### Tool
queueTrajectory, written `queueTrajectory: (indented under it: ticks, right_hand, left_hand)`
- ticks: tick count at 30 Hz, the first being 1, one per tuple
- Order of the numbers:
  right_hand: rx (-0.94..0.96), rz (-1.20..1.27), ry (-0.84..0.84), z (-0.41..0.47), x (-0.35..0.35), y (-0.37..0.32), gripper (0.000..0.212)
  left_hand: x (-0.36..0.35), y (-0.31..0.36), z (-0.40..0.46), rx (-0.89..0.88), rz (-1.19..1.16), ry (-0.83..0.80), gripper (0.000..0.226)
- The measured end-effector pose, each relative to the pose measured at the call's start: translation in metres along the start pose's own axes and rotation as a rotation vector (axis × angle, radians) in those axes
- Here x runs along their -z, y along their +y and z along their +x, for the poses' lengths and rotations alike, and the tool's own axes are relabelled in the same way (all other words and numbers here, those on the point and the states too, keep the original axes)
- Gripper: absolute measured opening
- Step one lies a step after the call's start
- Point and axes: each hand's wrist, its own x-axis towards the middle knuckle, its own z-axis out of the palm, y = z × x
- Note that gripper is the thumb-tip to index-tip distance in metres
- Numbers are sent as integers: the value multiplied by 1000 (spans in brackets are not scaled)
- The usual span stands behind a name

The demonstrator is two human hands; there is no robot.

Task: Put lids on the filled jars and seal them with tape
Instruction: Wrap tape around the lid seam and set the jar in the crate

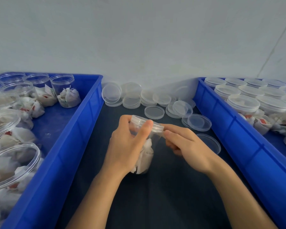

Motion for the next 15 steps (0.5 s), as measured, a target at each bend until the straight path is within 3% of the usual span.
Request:
queueTrajectory:
  ticks: [6,15]
  right_hand:
    - [29,-204,75,1,1,4,41]
    - [30,-232,62,3,6,10,44]
  left_hand:
    - [8,-1,3,79,-104,-29,66]
    - [9,-4,7,102,-165,-79,71]
